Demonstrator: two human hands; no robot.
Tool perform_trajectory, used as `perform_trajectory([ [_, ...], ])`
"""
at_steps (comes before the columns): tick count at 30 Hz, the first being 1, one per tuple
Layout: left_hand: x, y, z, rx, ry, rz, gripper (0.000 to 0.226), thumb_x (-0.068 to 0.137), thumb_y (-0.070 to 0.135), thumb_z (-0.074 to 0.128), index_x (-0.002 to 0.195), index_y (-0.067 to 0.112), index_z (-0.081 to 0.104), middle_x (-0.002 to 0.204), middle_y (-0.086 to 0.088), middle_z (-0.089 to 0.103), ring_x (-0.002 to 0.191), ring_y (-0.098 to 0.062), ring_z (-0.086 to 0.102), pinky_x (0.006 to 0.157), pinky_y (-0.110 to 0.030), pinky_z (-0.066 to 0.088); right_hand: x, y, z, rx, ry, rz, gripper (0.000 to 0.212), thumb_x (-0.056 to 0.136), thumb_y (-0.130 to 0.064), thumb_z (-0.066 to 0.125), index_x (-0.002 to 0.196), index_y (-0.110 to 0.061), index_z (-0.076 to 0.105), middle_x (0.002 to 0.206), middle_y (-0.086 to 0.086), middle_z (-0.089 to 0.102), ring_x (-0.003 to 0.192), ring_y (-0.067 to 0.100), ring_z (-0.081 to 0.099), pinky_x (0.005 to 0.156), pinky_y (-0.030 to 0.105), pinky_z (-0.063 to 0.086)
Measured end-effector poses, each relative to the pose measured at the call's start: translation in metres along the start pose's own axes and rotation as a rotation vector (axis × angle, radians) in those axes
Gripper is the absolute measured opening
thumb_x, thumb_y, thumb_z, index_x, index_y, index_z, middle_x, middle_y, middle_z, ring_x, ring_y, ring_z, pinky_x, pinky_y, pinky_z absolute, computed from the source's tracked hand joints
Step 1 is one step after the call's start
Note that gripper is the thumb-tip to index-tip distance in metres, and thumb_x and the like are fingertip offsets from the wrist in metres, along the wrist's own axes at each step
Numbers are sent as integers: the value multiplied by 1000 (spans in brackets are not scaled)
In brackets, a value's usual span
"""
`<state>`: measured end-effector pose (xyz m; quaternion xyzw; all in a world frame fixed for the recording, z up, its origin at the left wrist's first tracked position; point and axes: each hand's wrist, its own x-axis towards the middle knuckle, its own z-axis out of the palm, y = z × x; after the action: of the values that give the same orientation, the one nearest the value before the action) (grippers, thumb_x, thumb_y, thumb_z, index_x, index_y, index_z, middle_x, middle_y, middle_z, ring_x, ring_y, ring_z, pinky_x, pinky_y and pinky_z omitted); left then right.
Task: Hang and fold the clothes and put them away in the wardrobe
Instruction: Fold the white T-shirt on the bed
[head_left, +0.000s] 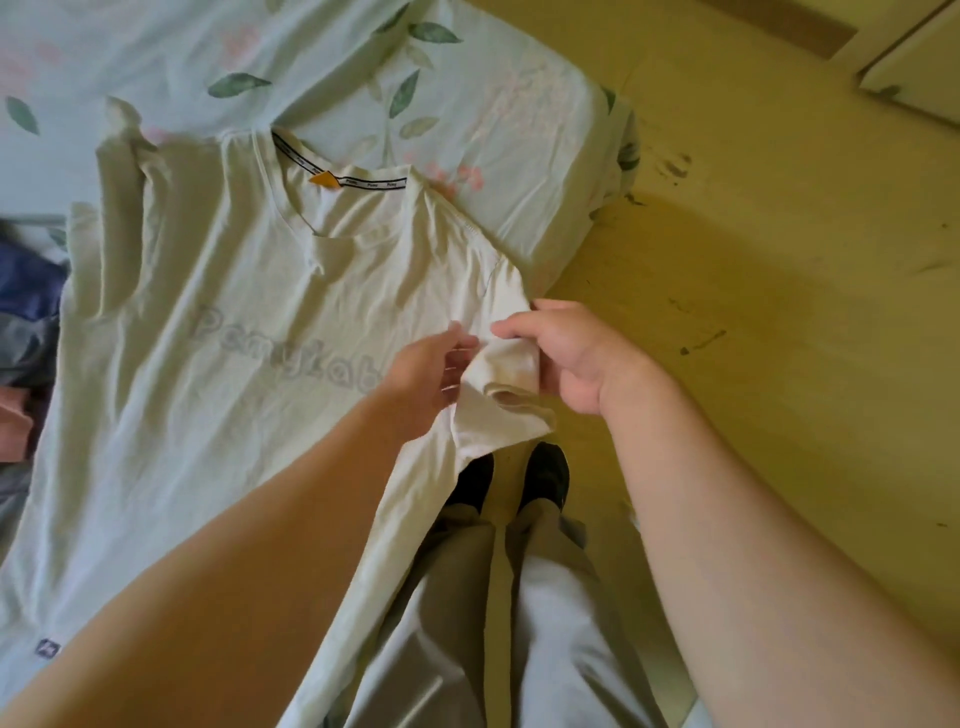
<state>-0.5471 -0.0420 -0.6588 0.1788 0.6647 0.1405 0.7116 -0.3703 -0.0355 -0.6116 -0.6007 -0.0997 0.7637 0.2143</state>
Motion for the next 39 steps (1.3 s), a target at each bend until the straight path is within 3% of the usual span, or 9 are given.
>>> perform_trajectory([
  [4, -11, -13, -62, -313, -24, -59, 63, 104, 57, 34, 126, 8, 67, 121, -18, 70, 100, -30, 72, 87, -42, 57, 20, -10, 86, 54, -59, 28, 17, 92, -12, 68, 107, -4, 66, 115, 24, 71, 105, 41, 70, 93, 59, 55],
  [7, -11, -26, -99, -425, 4, -78, 82, 96, 74, 33, 128, 6, 64, 123, -18, 70, 112, -33, 70, 95, -47, 53, 40, -5, 125, 82, -167, 40, 30, 102, -21, 55, 128, -8, 61, 133, 13, 64, 127, 30, 59, 104, 48, 45],
  [10, -6, -28, -118, -425, 83, -103, 86, 92, 78, 37, 127, 4, 63, 118, -18, 73, 108, -34, 71, 95, -49, 55, 61, 4, 125, -61, -93, -44, 39, 103, -9, 49, 142, -8, 50, 137, 15, 57, 122, 28, 59, 85, 40, 52],
  [14, -8, -21, -96, -127, 341, -29, 73, 83, 75, 59, 104, 6, 70, 87, -7, 76, 82, -30, 76, 80, -41, 61, 83, 9, 96, -560, 255, -239, 30, 92, -10, 50, 117, -24, 61, 116, 5, 67, 99, 26, 67, 81, 38, 56],
  [17, -15, -34, -64, 213, 580, 138, 88, 61, 76, 77, 119, 16, 49, 111, 5, 62, 102, -22, 66, 80, -32, 56, 93, 6, 75, -895, 338, -379, 29, 92, -13, 48, 117, -27, 54, 123, 4, 58, 97, 25, 62, 73, 30, 47],
  [24, -15, -80, -37, 781, 533, 95, 107, 68, 39, 83, 145, 28, 11, 139, -5, 32, 122, -28, 51, 93, -36, 50, 112, -16, 66, -1559, 405, -457, 55, 92, -7, 49, 143, -26, 41, 148, 2, 31, 119, 30, 54, 78, 36, 42],
  [30, -27, -85, -59, 410, 477, 157, 63, 79, 5, 54, 135, 29, 39, 109, 7, 60, 93, -13, 62, 68, -28, 54, 111, -32, 54, -1627, 513, -295, 29, 99, -23, 51, 127, -16, 54, 132, 12, 52, 113, 37, 59, 81, 38, 46],
  [33, -26, -86, -74, 255, 511, -7, 25, 86, 10, 52, 109, 18, 55, 95, -1, 64, 89, -23, 65, 75, -43, 60, 109, -32, 48, -1558, 554, -291, 30, 100, -26, 51, 127, -14, 56, 130, 11, 49, 108, 37, 59, 75, 36, 42],
  [39, -15, -61, -89, -184, 529, -277, 27, 85, 34, 58, 92, 9, 64, 85, -15, 72, 76, -33, 73, 74, -47, 64, 109, -22, 54, -1481, 609, -265, 42, 95, -12, 48, 137, -13, 47, 140, 10, 41, 109, 36, 58, 75, 37, 41],
])
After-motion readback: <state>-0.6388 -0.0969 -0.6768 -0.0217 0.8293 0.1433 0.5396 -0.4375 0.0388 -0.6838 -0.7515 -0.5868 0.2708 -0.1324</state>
